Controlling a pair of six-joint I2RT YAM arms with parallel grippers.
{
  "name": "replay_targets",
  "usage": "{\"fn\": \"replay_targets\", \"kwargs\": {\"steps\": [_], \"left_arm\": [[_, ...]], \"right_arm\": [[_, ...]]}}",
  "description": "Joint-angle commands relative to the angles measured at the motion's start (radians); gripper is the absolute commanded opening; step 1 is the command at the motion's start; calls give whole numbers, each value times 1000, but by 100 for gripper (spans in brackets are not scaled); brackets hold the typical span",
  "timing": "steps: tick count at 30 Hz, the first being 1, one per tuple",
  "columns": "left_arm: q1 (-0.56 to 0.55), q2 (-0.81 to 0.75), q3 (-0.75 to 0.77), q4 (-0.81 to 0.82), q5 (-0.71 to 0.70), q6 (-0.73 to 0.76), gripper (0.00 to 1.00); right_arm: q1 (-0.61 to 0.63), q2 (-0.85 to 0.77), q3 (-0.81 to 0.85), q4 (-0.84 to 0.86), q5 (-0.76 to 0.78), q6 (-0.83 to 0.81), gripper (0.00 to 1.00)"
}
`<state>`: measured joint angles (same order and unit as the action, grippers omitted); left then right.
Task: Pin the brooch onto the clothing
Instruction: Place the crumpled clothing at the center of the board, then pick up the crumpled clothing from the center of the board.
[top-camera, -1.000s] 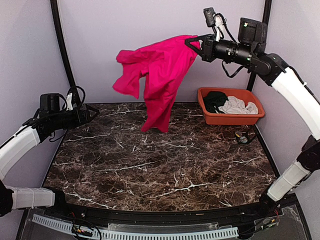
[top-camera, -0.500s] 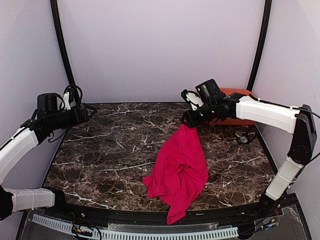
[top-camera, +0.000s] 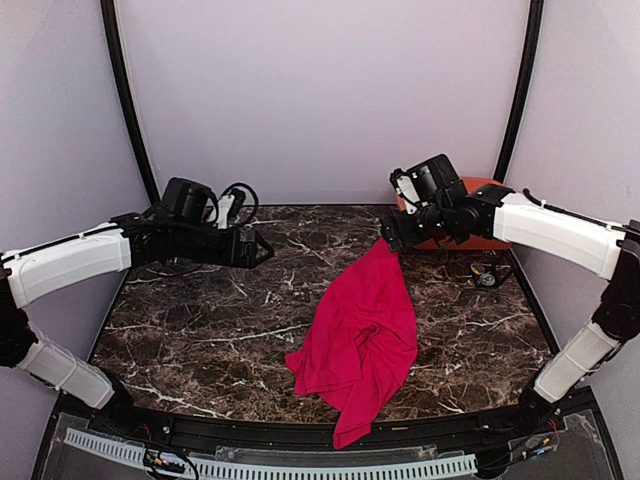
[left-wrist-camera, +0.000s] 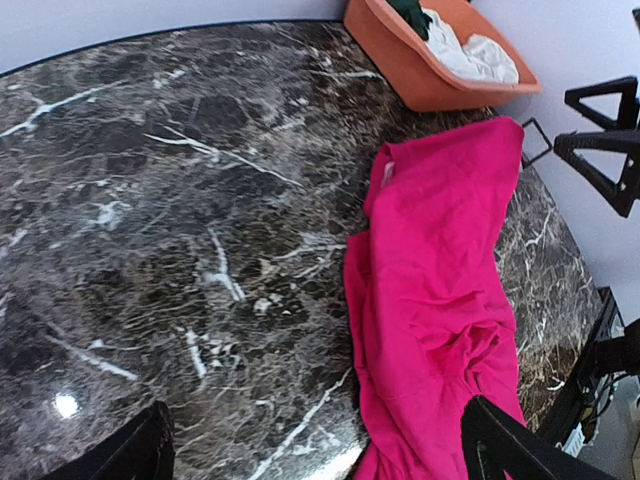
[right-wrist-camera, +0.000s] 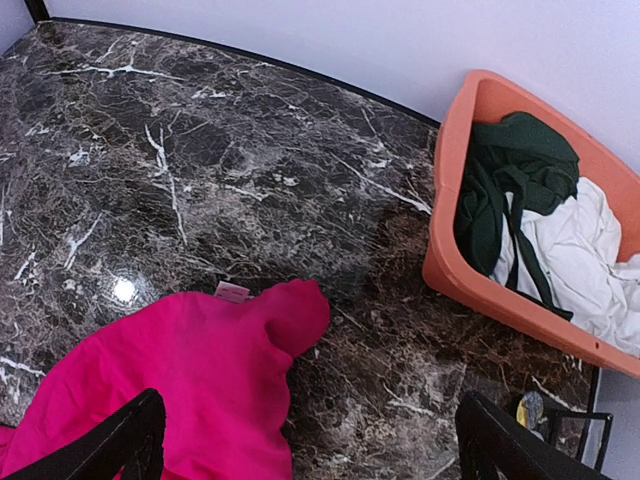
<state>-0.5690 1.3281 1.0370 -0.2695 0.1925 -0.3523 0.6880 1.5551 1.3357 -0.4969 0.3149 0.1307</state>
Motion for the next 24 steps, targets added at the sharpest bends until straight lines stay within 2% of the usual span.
{"fn": "replay_targets", "kwargs": {"steps": [1,8,13,14,19,24], "left_arm": [[-126,176,95,-21,-56,-16,100],[-206,480,261,122,90,-97,100],[-231,617,371,113,133,-102,100],[-235,647,389,114,140,-104,98],[-244,717,431,91,132,-116,76],[-244,724,428,66,70,-107,70]], "right_arm": [[-9,-97,-64,-22,67,31,99],[-10,-290,-142,-35,68,53,99],[-11,-370,-188,-44,67,61,99],[-12,-375,-193,-45,64,63,99],[-12,-388,-210,-39,46,74,99],[-12,-390,-208,-16,21,74,99]]}}
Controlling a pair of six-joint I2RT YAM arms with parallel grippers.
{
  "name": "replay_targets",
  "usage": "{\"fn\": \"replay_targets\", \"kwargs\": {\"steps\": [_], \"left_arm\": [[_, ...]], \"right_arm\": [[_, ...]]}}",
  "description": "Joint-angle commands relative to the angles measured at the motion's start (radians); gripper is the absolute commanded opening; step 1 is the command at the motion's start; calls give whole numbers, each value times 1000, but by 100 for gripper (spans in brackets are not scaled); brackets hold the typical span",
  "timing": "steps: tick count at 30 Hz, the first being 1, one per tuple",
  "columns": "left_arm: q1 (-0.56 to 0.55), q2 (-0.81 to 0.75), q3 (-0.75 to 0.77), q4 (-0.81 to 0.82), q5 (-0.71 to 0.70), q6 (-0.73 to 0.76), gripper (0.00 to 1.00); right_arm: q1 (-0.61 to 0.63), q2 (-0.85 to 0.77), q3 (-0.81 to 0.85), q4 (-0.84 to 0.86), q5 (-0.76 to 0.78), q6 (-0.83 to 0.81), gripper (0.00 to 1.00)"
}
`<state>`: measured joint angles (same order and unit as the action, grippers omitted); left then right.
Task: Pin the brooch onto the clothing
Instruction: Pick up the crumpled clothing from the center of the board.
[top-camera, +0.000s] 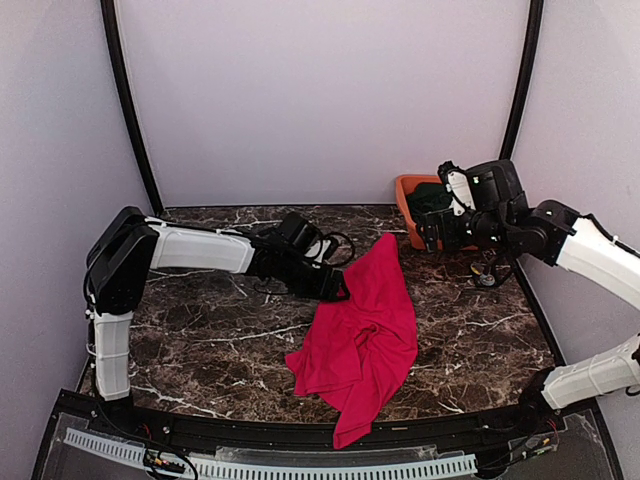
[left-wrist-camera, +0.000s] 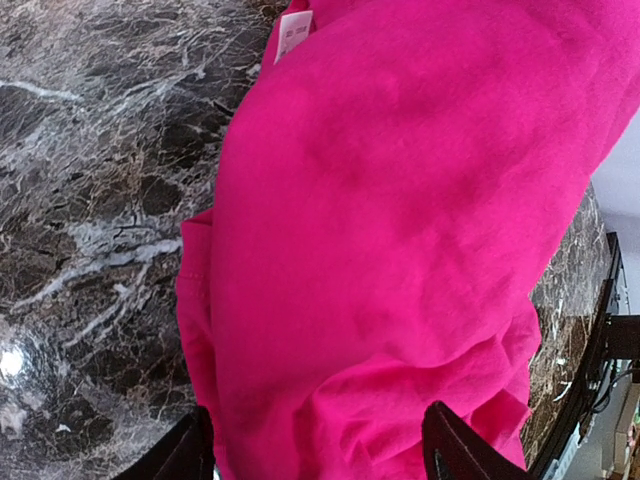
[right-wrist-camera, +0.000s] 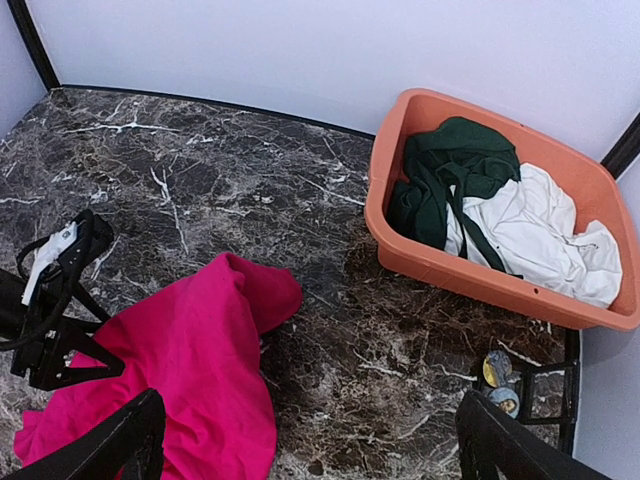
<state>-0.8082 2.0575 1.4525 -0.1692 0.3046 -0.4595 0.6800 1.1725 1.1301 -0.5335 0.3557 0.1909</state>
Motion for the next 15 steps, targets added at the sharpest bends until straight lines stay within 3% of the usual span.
{"fn": "replay_targets", "kwargs": {"steps": [1,3,5,6,7,11,15], "left_arm": [[-5,-3,14,-40,-47,7,68],[-5,1,15,-44,-54,14,58],[-5,6,14,-42,-55,19,33],[-5,8,15,-41,-55,23,11],[-5,8,20,-44,-55,27,6],[-5,-44,114,-152,-112,120,1],[-5,-148,351,-391,-396,322,1]], "right_arm": [[-3,-4,0,25,-24,13,99],[-4,7,3,33,-33,13,99],[-3,20,7,41,-43,12,99],[-4,29,11,45,-47,9,99],[-4,37,16,48,-51,7,99],[-3,79,43,55,-73,-19,99],[-14,128,86,73,-114,-33,99]]}}
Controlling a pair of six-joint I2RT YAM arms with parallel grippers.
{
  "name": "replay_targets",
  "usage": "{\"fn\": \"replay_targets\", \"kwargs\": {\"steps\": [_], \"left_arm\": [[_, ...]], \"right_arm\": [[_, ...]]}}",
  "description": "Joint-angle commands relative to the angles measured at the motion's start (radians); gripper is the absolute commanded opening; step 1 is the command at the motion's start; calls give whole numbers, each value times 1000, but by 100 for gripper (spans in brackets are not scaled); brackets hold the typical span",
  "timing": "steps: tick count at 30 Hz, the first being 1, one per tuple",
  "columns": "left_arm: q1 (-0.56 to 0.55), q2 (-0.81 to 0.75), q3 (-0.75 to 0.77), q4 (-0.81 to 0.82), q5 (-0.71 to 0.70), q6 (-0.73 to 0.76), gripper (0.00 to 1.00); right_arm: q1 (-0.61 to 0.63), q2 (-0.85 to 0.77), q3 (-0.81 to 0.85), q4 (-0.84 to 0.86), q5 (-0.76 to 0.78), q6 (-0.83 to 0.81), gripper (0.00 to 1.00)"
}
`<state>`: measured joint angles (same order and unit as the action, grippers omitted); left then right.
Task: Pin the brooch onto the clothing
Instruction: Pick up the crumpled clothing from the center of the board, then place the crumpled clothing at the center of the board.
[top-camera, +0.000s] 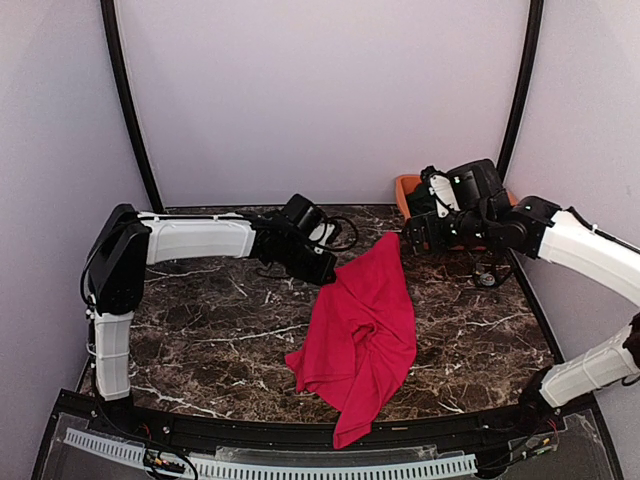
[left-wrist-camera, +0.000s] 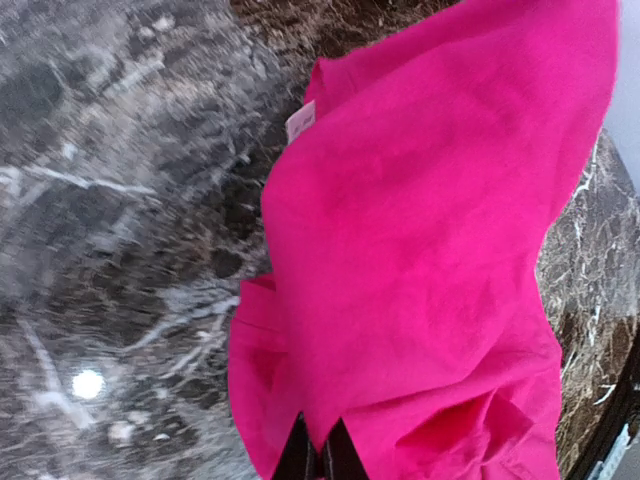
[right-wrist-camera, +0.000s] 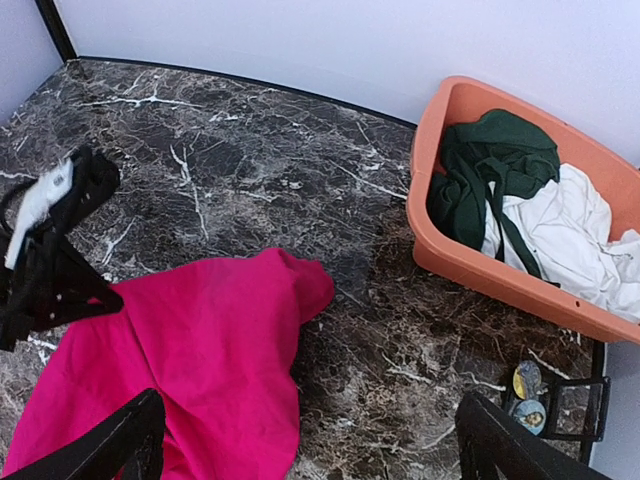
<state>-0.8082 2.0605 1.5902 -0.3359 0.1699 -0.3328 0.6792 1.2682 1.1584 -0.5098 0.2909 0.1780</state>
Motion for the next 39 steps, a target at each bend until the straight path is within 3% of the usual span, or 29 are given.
{"fn": "replay_targets", "kwargs": {"steps": [1,3,6,10,11,14,20,24,28,33,35,39], "left_arm": [[-5,-179,255,-260,-305,254,1],[-4,-228,366,-343,-384,314,1],[-4,-313,341,-419,-395,354,1],[-38,-520,52,-363,-262,369,1],[-75,-593,-65,-322,-244,393,1],[-141,-711,-232,-296,-180,395,1],[-192,-682,-415,-370,-191,172,1],[-216,-658,-504,-239,-66,95,1],[-221,-597,-504,-104,13,70,1],[-235,-524,-462,-87,99,90,1],[-237,-535,-468,-74,133,94,7],[-237,-616,-503,-61,81,82,35]], "right_arm": [[-19,44,67,55,-61,-19,99],[-28,64,90,65,-84,-18,99],[-38,93,121,76,-119,-32,99],[-38,143,155,89,-198,-77,99],[-39,157,159,93,-215,-86,99],[-38,213,183,95,-270,-111,99],[-30,330,244,73,-459,-153,99],[-3,337,217,104,-492,-171,99],[-4,329,201,104,-463,-171,99],[-4,307,192,85,-450,-214,99],[-3,312,192,80,-461,-226,99],[-2,349,192,74,-477,-229,99]]}}
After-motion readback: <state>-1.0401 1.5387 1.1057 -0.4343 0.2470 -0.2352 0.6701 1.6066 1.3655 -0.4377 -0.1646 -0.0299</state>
